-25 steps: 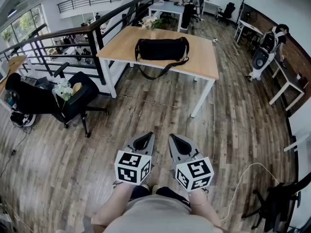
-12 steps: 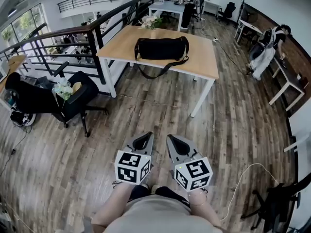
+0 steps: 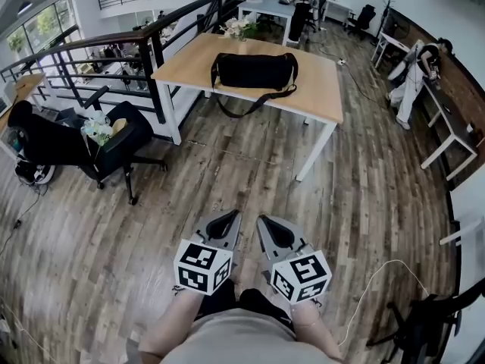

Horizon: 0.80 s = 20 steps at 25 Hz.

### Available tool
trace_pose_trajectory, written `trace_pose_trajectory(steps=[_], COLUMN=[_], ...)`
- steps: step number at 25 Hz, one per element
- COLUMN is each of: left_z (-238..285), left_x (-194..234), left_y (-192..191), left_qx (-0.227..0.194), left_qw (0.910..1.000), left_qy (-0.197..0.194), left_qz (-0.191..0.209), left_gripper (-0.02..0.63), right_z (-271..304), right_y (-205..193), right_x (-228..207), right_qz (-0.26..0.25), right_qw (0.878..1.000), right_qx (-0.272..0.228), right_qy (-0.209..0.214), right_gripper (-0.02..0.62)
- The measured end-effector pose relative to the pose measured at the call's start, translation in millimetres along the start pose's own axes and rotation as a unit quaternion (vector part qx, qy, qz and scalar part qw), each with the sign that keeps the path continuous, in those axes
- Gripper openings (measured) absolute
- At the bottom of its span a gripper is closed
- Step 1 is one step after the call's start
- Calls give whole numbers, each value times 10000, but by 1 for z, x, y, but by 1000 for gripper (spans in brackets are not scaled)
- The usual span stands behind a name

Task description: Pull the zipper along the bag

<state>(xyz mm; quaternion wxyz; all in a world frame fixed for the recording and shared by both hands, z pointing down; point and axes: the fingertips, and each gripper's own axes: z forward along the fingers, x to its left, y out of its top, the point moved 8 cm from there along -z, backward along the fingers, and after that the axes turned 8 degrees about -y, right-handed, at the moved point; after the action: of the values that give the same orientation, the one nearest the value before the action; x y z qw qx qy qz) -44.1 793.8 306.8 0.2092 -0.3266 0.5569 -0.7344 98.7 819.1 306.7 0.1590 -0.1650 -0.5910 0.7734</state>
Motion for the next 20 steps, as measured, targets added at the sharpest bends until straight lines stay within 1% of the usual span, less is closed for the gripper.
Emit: trace_pose_trajectory(steps=[5, 11, 14, 16, 20], left_z=[5, 33, 56, 73, 102], left_x=[1, 25, 44, 64, 112], left_y=[-13, -6, -6, 0, 34], left_qx=[160, 165, 170, 208, 96], left_qw=[9999, 9998, 9997, 9996, 9998], left_qy=[35, 9, -104, -151, -144], left_qz=[-56, -59, -120, -95, 20], left_gripper=[20, 20, 20, 20, 20], right_z=[6, 35, 62, 85, 137], right_y=[-8, -9, -7, 1, 28], right_x=[-7, -23, -37, -46, -65], right_qz=[102, 111, 150, 131, 29], right_qw=[9999, 9999, 9997, 9998, 9999], right_qx=[57, 104, 152, 139, 25], right_qy=[9, -62, -96, -105, -166], right_gripper=[6, 6, 7, 6, 8])
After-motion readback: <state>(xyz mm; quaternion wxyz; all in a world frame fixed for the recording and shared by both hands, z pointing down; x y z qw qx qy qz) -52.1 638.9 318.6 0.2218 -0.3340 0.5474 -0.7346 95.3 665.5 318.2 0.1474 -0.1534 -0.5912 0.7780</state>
